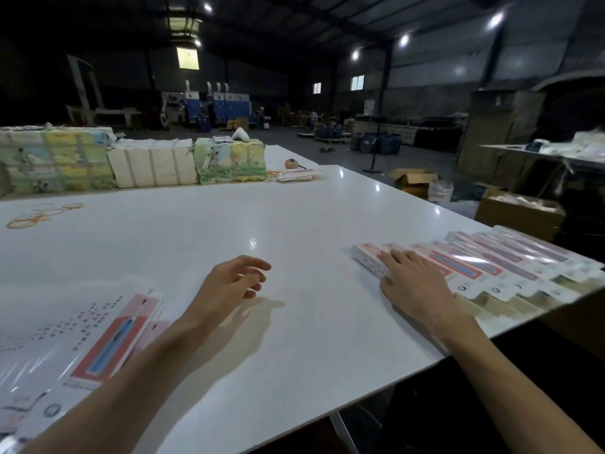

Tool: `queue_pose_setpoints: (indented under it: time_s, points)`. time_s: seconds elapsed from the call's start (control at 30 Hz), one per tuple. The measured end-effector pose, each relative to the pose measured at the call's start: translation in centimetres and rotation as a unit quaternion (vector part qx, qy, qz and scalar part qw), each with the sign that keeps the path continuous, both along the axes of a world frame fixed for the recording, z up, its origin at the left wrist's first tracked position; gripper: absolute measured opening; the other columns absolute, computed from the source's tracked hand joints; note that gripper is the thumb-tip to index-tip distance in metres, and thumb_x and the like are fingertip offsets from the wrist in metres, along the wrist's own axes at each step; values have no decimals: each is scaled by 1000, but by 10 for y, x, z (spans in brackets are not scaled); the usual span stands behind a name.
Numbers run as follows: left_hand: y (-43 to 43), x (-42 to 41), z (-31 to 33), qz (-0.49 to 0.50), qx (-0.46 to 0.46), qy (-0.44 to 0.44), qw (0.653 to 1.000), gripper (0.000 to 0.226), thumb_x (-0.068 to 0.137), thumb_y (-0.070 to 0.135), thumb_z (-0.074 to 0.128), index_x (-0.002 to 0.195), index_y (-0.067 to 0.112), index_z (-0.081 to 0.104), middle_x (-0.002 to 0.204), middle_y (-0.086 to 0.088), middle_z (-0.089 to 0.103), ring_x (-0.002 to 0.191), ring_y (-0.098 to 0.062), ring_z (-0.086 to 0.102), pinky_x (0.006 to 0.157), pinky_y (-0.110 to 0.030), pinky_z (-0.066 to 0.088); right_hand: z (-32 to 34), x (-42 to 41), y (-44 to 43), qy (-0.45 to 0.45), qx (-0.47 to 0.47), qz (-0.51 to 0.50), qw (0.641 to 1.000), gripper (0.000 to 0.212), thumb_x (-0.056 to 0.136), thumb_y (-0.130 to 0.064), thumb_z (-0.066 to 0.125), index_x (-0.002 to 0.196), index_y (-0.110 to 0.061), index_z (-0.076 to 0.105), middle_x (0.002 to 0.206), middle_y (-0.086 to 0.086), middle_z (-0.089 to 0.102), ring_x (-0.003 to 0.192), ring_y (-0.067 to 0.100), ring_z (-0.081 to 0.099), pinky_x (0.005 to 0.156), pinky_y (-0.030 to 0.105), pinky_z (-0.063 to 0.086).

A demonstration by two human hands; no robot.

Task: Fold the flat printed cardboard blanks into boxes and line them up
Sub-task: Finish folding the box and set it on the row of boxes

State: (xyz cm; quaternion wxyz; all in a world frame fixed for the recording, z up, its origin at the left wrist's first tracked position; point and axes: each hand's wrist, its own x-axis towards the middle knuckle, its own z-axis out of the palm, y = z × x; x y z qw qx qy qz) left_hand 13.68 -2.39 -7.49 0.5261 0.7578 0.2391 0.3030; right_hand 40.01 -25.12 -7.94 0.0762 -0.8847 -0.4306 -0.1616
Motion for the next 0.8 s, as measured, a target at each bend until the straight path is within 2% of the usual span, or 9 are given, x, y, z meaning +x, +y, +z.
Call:
queue_pose_setpoints:
  time_s: [0.13,0.23,0.33,0.43,0.53,0.63,0.73,0.8]
  points:
    - [0,0,1,-1,21,12,1000,27,101,5,60,101,23,81,94,-4,76,84,-16,73,86,-32,59,13,-10,7,-9,18,4,1000,42,109,-36,49,147,-20,46,154,2,47,137,22,48,116,42,41]
    - [-2,-3,0,-5,59,37,998,30,98,5,59,99,27,80,92,2,75,83,-15,73,83,-28,59,31,-34,48,-18,39,66,997,41,109,-39,49,143,-17,54,150,1,53,132,23,55,111,41,46]
    - [-3,-6,-2,10,133,81,988,31,92,10,59,92,34,78,84,10,74,76,-8,69,74,-21,57,43,-72,106,-24,61,165,984,27,109,-31,46,121,-17,66,125,1,67,107,20,63,93,38,56]
    - [4,-11,1,65,196,118,971,23,90,18,57,87,35,71,75,12,70,69,-5,65,63,-19,50,39,-111,152,-2,102,236,966,20,106,-25,48,103,-17,67,98,-2,66,84,19,62,73,39,56]
    - [11,-16,1,122,229,145,955,18,94,21,55,86,32,66,70,11,65,66,-3,60,58,-19,41,20,-131,174,59,157,257,952,19,103,-21,50,110,-17,68,102,-5,70,86,18,65,72,37,54]
    - [14,-18,1,152,268,196,931,16,100,19,53,95,28,65,83,10,66,77,-8,62,64,-23,46,3,-129,181,132,167,235,948,26,102,-19,51,123,-19,67,110,-7,74,97,20,68,80,37,53]
    - [17,-19,16,148,299,260,906,12,101,20,57,111,22,63,105,0,67,100,-20,62,81,-29,48,-3,-121,183,148,186,217,947,24,100,-19,51,116,-22,68,98,-8,74,90,19,68,73,33,47]
    - [23,-26,31,142,266,315,900,25,101,27,60,125,19,58,121,-4,64,114,-24,59,86,-30,44,-3,-117,181,169,196,207,943,23,99,-18,51,112,-23,69,85,-10,70,83,19,68,72,33,48]
